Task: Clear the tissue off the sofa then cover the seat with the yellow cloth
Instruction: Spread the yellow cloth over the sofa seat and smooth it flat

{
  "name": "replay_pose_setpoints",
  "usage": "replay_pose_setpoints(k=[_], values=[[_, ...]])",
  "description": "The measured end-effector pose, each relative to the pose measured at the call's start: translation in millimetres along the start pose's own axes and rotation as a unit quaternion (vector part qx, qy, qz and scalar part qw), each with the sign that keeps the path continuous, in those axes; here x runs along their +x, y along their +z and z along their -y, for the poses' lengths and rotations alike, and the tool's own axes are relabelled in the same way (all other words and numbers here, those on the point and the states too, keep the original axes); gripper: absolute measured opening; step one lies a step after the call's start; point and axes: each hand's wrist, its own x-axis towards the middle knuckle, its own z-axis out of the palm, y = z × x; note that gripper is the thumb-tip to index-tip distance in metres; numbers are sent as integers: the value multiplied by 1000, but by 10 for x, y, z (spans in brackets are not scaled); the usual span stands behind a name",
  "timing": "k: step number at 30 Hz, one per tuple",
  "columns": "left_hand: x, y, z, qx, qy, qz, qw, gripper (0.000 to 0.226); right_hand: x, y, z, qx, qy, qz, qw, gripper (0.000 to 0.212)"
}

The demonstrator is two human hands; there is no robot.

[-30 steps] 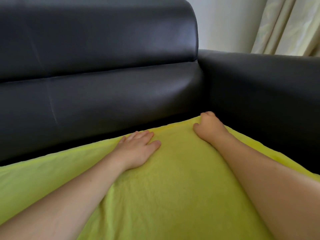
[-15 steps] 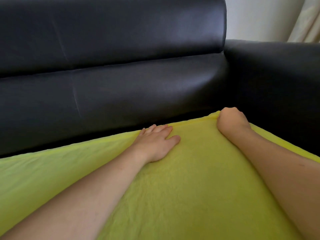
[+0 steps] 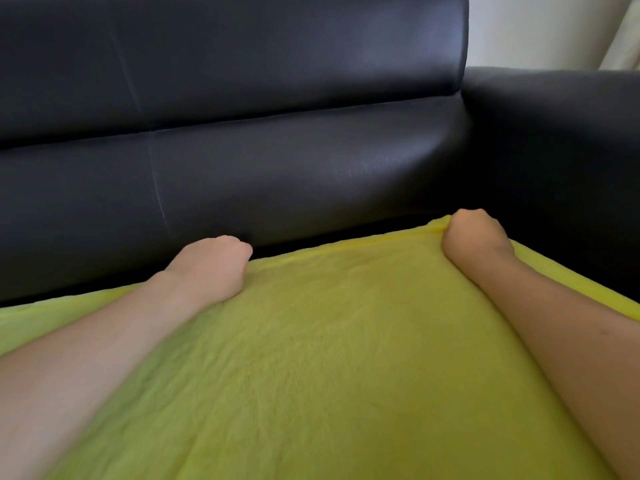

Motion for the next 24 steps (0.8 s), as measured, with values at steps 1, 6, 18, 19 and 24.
replay_pose_setpoints(k=[1, 6, 18, 19, 24], values=[[23, 1, -3, 24, 13, -4, 1000, 24, 3, 2, 2, -2, 1, -1, 1000, 18], [151, -44, -109, 139, 43, -15, 989, 23, 46, 22, 23, -10, 4, -3, 1000, 20], [-125, -287, -1385, -235, -1, 88, 968, 60, 39, 11, 20, 5, 23, -1, 1000, 22], [-181, -189, -1466, -221, 5, 99, 970, 65, 40, 10, 13, 15, 23, -2, 1000, 21], [-192, 14, -1456, -203, 11, 70, 977, 68, -53, -203, -51, 128, -26, 8, 991, 33]])
